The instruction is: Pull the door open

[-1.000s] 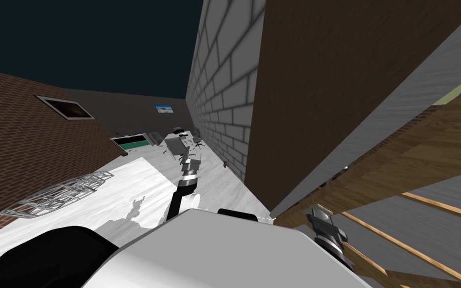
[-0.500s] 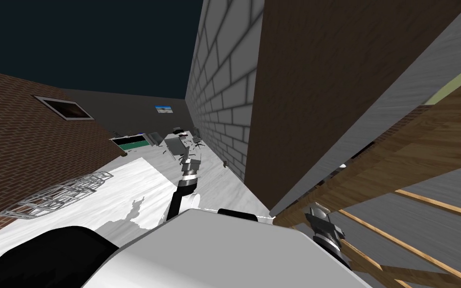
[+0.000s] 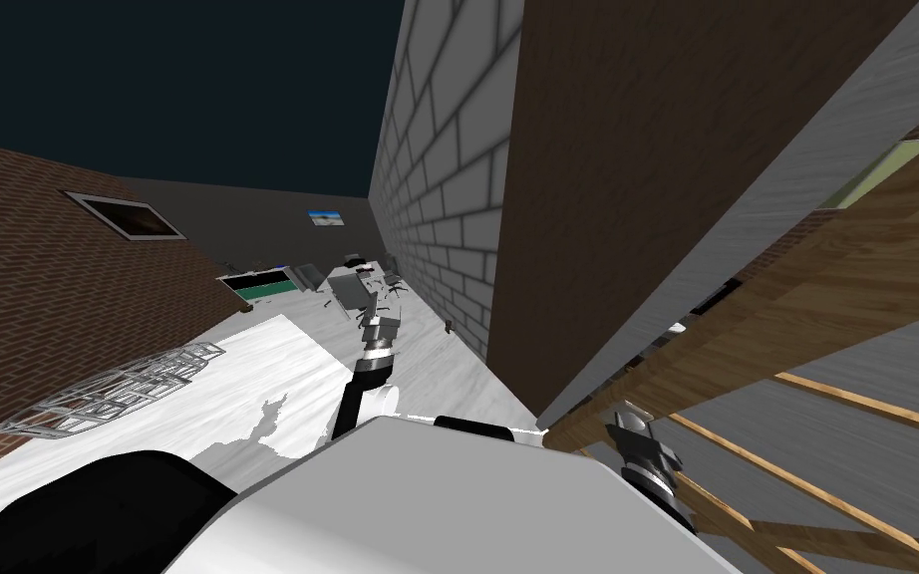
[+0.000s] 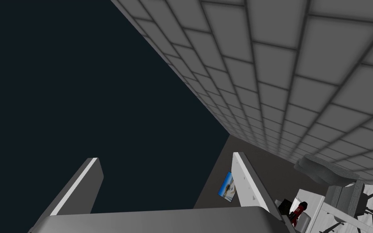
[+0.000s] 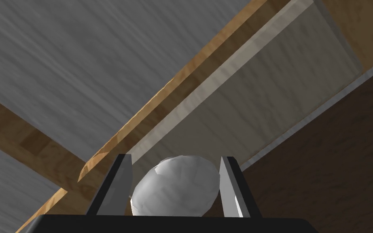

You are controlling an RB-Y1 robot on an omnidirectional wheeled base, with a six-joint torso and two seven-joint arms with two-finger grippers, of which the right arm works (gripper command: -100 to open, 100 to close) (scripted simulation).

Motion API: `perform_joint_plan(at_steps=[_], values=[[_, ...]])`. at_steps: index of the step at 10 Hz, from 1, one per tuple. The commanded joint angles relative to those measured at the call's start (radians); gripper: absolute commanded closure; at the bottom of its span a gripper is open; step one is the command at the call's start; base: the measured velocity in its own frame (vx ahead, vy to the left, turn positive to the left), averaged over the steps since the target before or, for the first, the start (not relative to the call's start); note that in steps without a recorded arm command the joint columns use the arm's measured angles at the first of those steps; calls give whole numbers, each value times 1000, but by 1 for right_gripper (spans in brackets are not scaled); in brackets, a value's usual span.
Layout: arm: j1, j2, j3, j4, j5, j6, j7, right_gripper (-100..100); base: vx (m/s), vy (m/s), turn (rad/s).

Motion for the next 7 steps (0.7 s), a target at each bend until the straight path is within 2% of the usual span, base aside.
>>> perform_joint_plan(at_steps=[1,6,7], values=[[-4,0,9,-3,-2,1,50,100,-18,0,-11],[-17,-2,28,2,-11,3,165,100,-19,1,-8],[-17,-2,28,2,-11,3,170,100,-13,0,-7]])
